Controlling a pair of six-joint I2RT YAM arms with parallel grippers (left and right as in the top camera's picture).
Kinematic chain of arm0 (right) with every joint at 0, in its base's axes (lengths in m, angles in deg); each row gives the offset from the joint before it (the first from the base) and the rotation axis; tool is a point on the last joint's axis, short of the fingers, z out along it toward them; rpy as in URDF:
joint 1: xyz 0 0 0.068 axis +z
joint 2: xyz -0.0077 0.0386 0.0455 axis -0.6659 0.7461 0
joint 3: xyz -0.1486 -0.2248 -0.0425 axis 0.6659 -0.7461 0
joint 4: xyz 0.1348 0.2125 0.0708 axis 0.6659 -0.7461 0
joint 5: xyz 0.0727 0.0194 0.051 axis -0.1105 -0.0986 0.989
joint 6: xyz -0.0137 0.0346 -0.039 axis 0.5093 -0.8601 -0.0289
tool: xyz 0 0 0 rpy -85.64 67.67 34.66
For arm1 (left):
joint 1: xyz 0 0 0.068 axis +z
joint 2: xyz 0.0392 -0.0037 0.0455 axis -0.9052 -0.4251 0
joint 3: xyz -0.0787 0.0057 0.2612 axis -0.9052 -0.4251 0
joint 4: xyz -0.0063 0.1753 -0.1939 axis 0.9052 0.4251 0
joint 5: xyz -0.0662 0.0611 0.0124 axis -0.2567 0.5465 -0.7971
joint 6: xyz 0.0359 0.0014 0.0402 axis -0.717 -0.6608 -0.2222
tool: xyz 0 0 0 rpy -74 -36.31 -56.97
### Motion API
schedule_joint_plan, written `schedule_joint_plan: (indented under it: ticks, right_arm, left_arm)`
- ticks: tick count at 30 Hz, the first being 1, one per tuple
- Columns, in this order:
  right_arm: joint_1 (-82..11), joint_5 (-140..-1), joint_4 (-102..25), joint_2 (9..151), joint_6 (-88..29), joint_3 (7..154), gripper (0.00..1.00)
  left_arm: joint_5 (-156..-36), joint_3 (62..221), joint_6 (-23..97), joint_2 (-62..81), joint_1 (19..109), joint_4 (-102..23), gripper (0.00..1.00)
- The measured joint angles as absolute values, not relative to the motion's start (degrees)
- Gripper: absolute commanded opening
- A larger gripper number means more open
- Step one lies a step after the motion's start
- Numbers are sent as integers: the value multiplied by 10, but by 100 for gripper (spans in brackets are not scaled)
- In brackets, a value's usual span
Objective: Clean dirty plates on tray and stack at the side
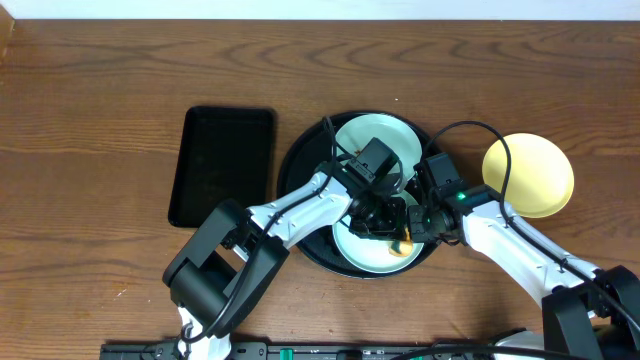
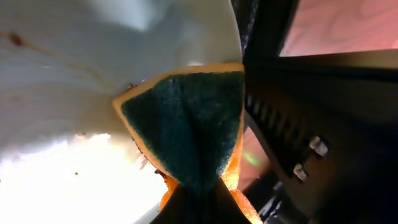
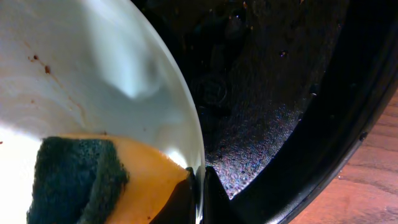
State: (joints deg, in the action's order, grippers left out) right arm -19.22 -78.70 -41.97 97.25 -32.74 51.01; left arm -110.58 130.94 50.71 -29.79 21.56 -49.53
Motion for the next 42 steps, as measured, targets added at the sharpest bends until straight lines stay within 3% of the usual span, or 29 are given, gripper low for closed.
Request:
schedule_joint_plan:
  ticks: [18,42]
  right_arm:
    - [-192,-787,-420,972,-327,510,1]
    - [-192,-786,-426,972,-327,511,1]
  left_arm:
    - [-1113,1309,523,-339,216,-500,8]
    - [-887,1314,504,-293,299,-406,7]
